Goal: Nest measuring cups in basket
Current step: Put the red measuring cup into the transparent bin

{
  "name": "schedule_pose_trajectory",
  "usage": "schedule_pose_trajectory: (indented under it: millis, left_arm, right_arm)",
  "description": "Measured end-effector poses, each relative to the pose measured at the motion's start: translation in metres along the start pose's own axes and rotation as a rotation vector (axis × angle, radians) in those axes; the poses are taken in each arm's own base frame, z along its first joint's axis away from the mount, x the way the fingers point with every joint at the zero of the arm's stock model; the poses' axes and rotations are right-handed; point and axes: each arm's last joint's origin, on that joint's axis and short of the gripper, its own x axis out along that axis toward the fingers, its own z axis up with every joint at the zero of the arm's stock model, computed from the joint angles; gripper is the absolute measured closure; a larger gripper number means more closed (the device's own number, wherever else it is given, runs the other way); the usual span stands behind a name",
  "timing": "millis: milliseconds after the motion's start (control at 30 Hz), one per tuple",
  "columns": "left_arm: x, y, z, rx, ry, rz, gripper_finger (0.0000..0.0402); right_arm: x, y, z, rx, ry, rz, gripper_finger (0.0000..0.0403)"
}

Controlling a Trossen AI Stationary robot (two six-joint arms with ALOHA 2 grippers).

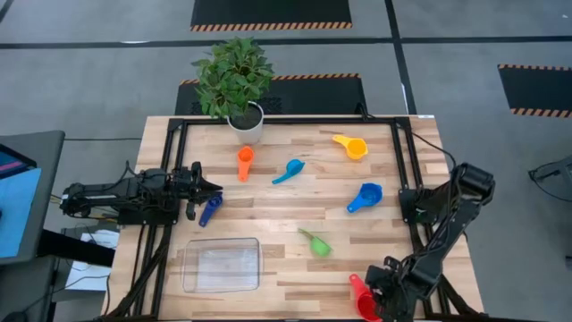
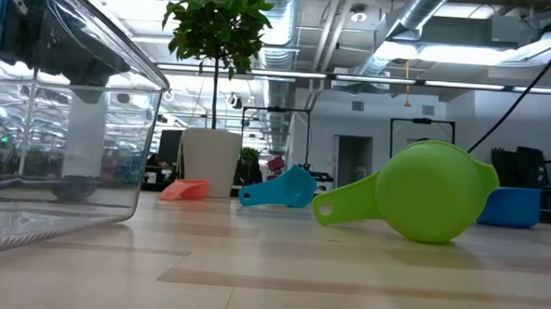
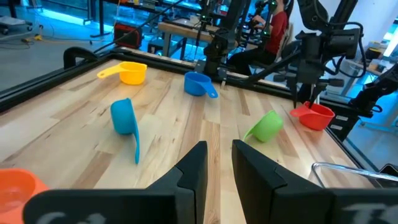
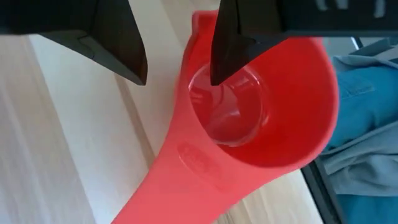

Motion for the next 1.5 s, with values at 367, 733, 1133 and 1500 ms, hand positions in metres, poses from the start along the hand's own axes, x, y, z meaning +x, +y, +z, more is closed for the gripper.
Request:
schedule_pose_trajectory:
  millis: [367, 733, 1133, 1500]
  left_arm:
    - [0.000, 0.001, -0.001, 0.001, 0.005, 0.023, 0.0340]
    - [0.000, 0.001, -0.001, 0.049, 0.008, 0.024, 0.0340]
    - [0.000, 0.001, -0.002, 0.044, 0.015, 0.026, 0.0340]
    - [0.000, 0.001, -0.002, -0.013, 0.014, 0.026, 0.0340]
  right_arm:
    - [0.007, -0.010, 0.019, 0.042, -0.011, -0.094, 0.0290]
    - [0.009, -0.012, 0.069, -0.093, -0.140, -0.053, 0.0387]
    - [-0.074, 0.009, 0.162, -0.568, -0.453, -0.053, 0.0391]
    - [-0.126, 0.006, 0.249, -0.904, -0.966, -0.236, 0.0391]
